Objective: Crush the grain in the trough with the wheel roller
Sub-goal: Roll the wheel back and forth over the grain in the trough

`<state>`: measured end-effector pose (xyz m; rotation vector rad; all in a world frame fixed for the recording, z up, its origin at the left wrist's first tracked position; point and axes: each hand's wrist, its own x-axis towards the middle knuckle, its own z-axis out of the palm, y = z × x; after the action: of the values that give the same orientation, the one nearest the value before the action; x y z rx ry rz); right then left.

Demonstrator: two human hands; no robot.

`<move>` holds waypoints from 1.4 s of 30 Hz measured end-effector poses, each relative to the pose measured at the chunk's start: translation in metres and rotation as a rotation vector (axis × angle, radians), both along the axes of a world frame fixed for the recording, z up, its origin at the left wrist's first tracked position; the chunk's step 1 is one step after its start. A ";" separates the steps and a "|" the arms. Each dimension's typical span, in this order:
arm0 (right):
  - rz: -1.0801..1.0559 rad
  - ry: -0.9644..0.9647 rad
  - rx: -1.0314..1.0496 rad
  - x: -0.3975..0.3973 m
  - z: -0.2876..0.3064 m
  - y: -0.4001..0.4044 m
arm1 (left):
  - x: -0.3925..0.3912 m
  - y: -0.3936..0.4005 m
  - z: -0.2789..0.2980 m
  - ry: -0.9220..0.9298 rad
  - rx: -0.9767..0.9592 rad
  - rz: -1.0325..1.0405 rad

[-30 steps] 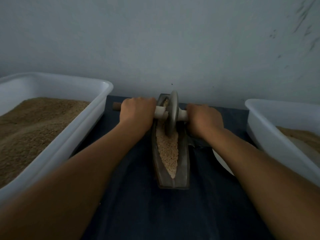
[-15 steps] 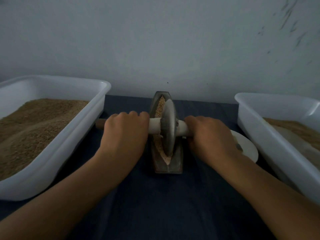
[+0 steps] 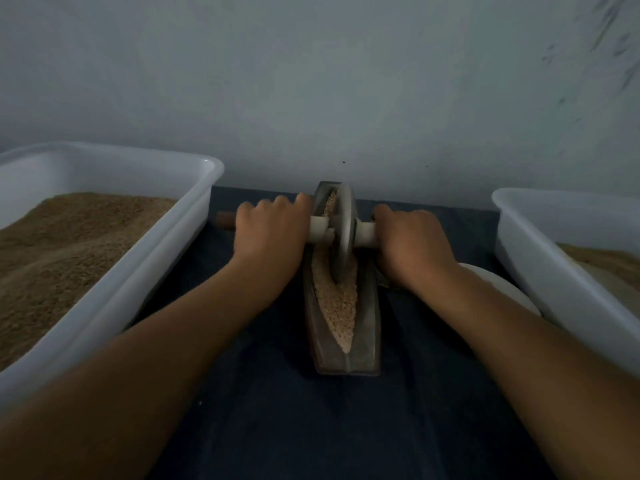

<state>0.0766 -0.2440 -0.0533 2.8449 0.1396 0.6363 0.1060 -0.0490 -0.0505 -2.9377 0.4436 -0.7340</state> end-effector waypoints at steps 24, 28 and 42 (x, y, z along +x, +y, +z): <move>0.041 0.019 0.020 -0.030 0.001 0.003 | -0.010 0.008 0.009 0.181 0.046 -0.062; 0.059 0.044 0.047 -0.059 0.002 0.005 | -0.041 0.006 0.008 0.076 0.081 -0.033; 0.040 0.005 0.056 -0.037 0.003 0.013 | -0.036 0.019 -0.020 -0.077 -0.128 -0.119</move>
<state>0.0393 -0.2311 -0.0506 2.9043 0.1834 0.6509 0.0702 -0.0298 -0.0704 -3.0087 0.5902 -0.9189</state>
